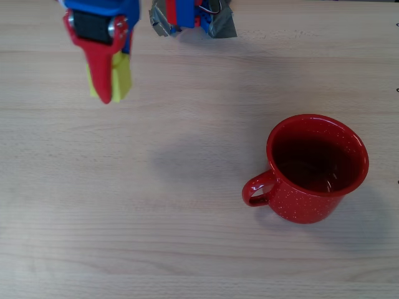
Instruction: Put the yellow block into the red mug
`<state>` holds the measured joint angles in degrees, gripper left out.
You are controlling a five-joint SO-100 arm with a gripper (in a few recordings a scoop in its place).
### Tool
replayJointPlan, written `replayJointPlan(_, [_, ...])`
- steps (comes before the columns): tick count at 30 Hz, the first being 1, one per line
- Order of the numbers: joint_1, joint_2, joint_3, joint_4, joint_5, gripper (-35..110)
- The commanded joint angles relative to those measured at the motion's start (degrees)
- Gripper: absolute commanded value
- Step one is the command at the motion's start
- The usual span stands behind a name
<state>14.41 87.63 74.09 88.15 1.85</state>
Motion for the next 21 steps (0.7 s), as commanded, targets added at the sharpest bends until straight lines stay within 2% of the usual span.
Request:
replayJointPlan(1, [-2.64, 7.73, -5.10, 2.02, 3.69, 0])
replayJointPlan(12, [-20.57, 12.48, -11.69, 2.90, 12.22, 0])
replayJointPlan(21, [-31.03, 6.59, -18.46, -0.09, 14.50, 0])
